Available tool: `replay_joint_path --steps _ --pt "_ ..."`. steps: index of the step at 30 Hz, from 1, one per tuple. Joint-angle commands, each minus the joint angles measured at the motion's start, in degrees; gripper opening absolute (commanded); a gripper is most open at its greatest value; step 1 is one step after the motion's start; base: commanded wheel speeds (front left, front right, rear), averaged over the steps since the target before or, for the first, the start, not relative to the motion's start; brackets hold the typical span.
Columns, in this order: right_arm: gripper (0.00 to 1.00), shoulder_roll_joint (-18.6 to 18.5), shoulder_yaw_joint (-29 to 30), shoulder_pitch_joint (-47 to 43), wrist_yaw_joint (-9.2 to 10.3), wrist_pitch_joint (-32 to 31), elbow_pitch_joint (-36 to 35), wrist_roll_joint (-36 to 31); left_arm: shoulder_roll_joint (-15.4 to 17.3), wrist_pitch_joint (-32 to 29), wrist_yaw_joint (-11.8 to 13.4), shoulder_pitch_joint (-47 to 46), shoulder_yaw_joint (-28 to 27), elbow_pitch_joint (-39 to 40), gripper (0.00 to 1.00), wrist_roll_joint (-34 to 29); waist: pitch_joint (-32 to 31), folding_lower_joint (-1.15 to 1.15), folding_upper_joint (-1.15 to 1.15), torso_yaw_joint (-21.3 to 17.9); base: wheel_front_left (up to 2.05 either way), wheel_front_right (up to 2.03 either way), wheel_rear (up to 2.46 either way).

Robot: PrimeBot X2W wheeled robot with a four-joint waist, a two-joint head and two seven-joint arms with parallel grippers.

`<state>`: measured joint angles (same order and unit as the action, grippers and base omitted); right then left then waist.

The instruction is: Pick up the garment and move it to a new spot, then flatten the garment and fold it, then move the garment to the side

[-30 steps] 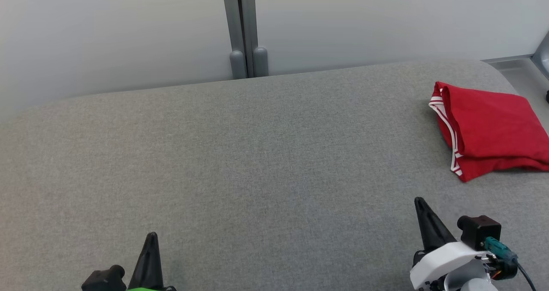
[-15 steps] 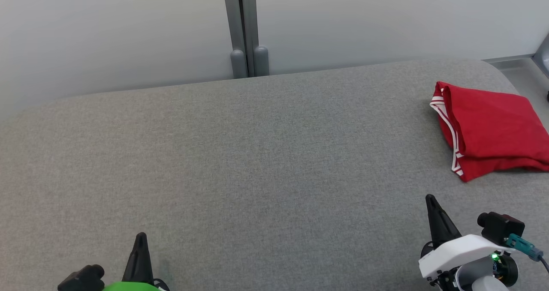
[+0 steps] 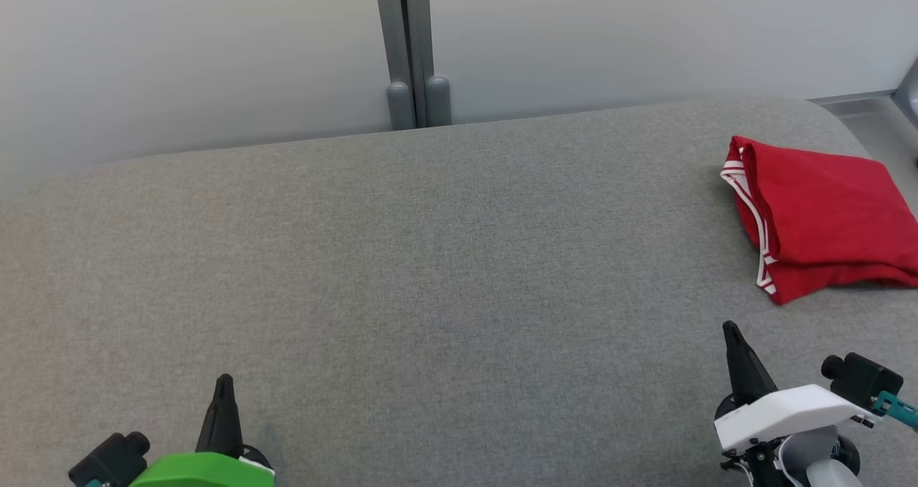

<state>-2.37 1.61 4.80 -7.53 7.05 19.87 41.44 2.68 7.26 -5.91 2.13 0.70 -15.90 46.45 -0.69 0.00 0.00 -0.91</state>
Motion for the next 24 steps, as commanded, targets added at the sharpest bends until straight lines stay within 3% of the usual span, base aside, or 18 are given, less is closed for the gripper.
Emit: replay_joint_path --steps 1,24 --pt "0.00 -0.30 0.40 1.16 0.02 -0.45 -1.15 2.24 0.17 -0.52 -0.26 -1.82 -0.51 0.85 0.00 1.90 0.01 0.00 0.00 0.02 0.00 0.00 0.00" --pt "0.00 -0.42 1.91 1.37 0.03 -4.75 -2.78 18.11 0.21 -4.85 -0.73 -4.10 -2.75 1.24 0.00 16.27 0.22 0.00 0.00 0.23 0.00 0.00 0.00"
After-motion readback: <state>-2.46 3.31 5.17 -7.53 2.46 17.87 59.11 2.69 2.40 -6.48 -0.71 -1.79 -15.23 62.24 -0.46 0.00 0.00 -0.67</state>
